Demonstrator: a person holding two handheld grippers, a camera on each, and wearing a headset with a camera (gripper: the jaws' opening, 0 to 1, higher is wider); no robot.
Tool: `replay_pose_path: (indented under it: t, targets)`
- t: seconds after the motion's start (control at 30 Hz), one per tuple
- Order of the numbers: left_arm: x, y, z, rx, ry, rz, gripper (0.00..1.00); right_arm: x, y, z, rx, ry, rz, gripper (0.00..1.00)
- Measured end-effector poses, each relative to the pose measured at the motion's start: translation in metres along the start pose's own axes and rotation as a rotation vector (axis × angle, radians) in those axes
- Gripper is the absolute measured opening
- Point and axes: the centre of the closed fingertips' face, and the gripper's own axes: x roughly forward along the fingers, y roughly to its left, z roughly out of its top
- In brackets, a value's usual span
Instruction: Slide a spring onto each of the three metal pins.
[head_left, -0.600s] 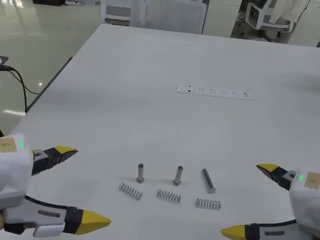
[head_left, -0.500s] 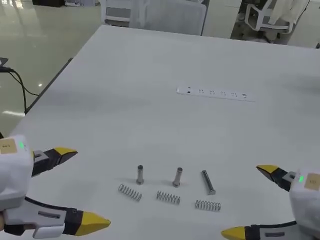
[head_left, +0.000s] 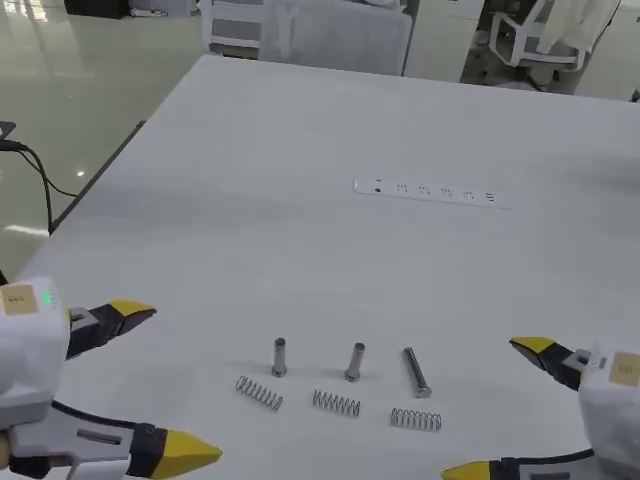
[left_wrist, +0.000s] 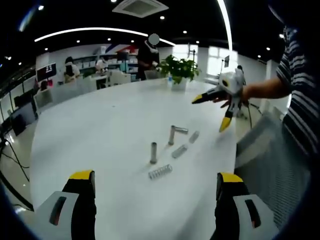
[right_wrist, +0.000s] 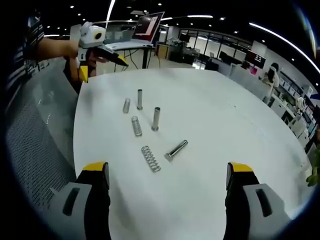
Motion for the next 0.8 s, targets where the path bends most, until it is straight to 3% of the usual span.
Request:
replay_pose_path:
  t: [0.33,0.8]
  targets:
    - [-0.001,0.0,-0.003,-0.004,0.005,0.002,0.98,0.006,-0.003,0.012,0.013,-0.017,0.016,0.94]
    - [-0.001,-0.002,-0.003,-0.007,0.004,-0.003,0.98,0.021,-0.01,0.037,0.067,-0.032,0.057,0.75]
